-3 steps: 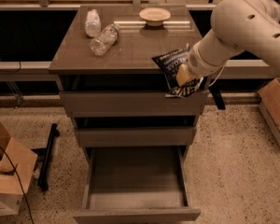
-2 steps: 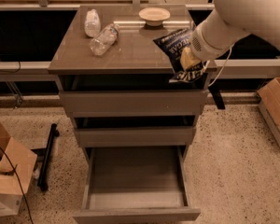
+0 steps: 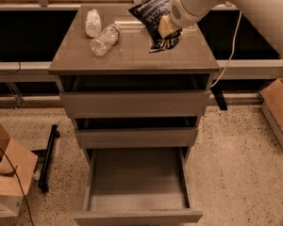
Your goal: Pick blue chip bag from bottom drawer and place on counter
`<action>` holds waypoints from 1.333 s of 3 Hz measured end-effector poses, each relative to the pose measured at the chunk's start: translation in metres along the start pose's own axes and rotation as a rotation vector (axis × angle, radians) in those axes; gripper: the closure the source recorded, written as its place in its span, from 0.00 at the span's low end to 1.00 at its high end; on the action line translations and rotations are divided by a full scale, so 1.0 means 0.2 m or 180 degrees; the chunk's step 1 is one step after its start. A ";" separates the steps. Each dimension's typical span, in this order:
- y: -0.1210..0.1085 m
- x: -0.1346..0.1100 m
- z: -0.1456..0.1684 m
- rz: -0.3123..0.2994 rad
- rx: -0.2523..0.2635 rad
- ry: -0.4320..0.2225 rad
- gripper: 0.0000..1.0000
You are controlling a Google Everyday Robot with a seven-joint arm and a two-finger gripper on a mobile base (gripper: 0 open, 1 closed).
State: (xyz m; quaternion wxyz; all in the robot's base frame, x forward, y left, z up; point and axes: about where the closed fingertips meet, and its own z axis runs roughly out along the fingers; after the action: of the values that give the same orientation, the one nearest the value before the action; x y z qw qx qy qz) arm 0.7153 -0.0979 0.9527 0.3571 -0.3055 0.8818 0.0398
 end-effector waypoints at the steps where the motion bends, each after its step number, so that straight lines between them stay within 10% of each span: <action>1: -0.03 -0.08 0.24 -0.0133 -0.0310 -0.0010 1.00; 4: -0.28 -0.15 0.71 0.0080 -0.0468 -0.0195 0.35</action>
Offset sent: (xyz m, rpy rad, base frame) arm 0.1636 0.0028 -0.0494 0.1747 0.0302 0.1169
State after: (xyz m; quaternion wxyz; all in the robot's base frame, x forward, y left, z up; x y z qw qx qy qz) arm 0.8495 -0.0877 0.8755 0.3600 -0.3184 0.8689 0.1183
